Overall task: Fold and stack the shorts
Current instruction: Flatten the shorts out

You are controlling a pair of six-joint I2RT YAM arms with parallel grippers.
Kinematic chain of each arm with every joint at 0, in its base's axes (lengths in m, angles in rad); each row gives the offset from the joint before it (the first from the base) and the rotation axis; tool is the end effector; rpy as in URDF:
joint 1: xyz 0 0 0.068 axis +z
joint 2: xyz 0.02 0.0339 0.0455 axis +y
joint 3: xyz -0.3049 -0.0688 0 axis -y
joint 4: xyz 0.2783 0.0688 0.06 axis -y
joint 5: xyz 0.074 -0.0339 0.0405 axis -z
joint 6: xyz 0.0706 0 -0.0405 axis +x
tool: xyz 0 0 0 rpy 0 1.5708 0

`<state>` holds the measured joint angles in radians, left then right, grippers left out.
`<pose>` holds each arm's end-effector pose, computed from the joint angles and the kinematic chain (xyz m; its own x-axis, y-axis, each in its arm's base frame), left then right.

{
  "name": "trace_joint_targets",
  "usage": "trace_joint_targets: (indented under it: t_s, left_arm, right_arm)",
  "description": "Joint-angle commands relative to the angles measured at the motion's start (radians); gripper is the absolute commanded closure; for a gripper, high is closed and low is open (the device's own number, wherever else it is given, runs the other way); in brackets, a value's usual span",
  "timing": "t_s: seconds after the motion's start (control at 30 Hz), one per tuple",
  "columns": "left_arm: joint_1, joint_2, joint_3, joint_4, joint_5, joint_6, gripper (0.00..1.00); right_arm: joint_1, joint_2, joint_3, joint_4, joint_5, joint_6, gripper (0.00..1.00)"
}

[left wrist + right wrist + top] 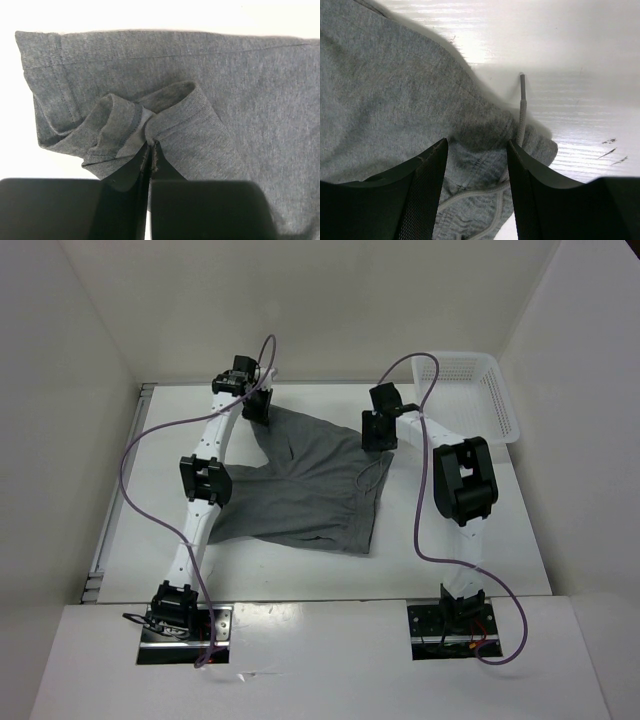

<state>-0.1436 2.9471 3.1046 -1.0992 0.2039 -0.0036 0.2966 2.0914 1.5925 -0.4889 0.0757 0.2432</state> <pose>0.6599 -0.1099 0.1596 -0.8012 0.1123 -0.5878 0.2552 0.9526 -0.1658 0.5029 0.1481 0.1770 -0.8355 -0.0042 -0.5495 -0.0520 0.9961 0.0713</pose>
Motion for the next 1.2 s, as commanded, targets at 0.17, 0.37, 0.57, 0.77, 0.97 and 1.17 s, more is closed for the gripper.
trace_joint_targets:
  t_s: [0.17,0.37,0.57,0.77,0.97,1.17]
  left_arm:
    - [0.058,-0.137,0.032,-0.177,0.091,0.004,1.00]
    - [0.136,-0.345,-0.263,-0.200,0.091,0.004,1.00]
    - [0.154,-0.598,-0.737,-0.132,0.030,0.004,1.00]
    - [0.164,-0.823,-1.297,0.171,-0.126,0.004,0.96]
    - [0.182,-0.801,-1.364,0.246,-0.135,0.004,0.55]
    - [0.200,-0.801,-1.180,0.292,-0.104,0.004,0.45]
  right_arm:
    - [-0.001,0.055,0.004,0.006,0.007,0.039,0.48]
    - [-0.001,0.093,0.014,-0.004,-0.002,0.048,0.49]
    - [-0.001,0.104,0.023,-0.004,-0.002,0.048,0.49]
    - [0.012,0.104,0.043,0.018,-0.022,0.027,0.49]
    - [0.030,0.113,0.064,0.018,-0.068,0.008,0.43]
    - [0.030,-0.036,0.052,0.036,-0.059,-0.013,0.39]
